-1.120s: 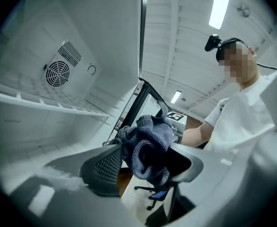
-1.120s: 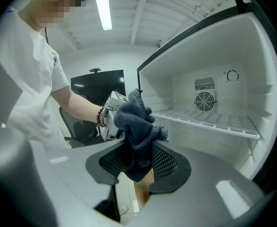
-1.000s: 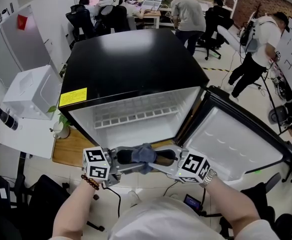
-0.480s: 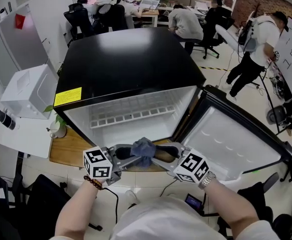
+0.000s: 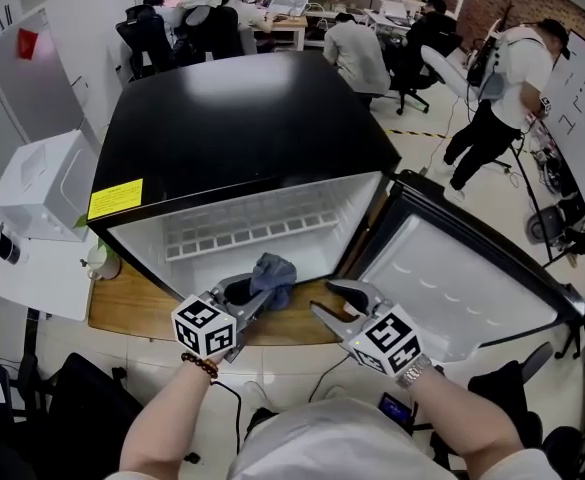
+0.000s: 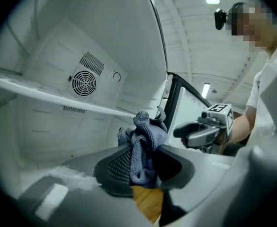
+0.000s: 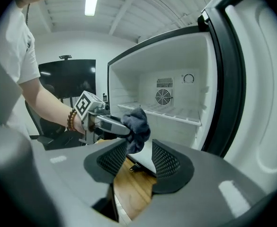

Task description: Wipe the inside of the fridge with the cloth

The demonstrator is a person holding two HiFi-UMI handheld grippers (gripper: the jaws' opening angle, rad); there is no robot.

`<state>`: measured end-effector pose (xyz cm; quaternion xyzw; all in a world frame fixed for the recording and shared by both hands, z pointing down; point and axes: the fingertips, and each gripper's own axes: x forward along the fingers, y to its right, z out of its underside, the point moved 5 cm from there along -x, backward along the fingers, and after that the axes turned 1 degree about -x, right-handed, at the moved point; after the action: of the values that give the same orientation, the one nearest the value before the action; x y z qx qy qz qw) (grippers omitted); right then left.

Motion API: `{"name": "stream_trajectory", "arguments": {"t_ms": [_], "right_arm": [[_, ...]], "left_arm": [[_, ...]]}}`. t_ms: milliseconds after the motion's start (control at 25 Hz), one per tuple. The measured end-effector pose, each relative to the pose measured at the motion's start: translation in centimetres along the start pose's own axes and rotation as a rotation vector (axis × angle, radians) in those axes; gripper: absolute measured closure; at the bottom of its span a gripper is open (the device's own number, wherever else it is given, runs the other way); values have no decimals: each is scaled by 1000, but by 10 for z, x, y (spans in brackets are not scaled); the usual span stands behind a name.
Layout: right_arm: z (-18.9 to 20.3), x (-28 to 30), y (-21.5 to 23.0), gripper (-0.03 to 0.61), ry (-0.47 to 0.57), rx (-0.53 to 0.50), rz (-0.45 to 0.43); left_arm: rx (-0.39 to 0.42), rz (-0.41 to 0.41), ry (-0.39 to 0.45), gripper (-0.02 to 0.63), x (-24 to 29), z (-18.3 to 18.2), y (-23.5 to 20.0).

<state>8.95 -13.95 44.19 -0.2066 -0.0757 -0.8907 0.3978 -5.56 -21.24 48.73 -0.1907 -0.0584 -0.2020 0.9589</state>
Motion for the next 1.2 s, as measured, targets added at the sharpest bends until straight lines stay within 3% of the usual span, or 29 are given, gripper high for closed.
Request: {"name": "stream_trajectory", "arguments": {"t_ms": [160, 360, 920, 1200], "right_arm": [[-2, -7, 3, 447, 15, -3, 30], [-8, -19, 8, 577, 56, -14, 54], [0, -21, 1, 577, 65, -10, -16], [2, -20, 1, 577, 43, -47, -45]], "left_arm": [[7, -115, 0, 502, 19, 5, -16], [-25, -193, 6, 502, 48, 14, -29], [-108, -376, 51, 500, 105, 19, -76], [-130, -414, 85, 500, 140, 10, -101]]}}
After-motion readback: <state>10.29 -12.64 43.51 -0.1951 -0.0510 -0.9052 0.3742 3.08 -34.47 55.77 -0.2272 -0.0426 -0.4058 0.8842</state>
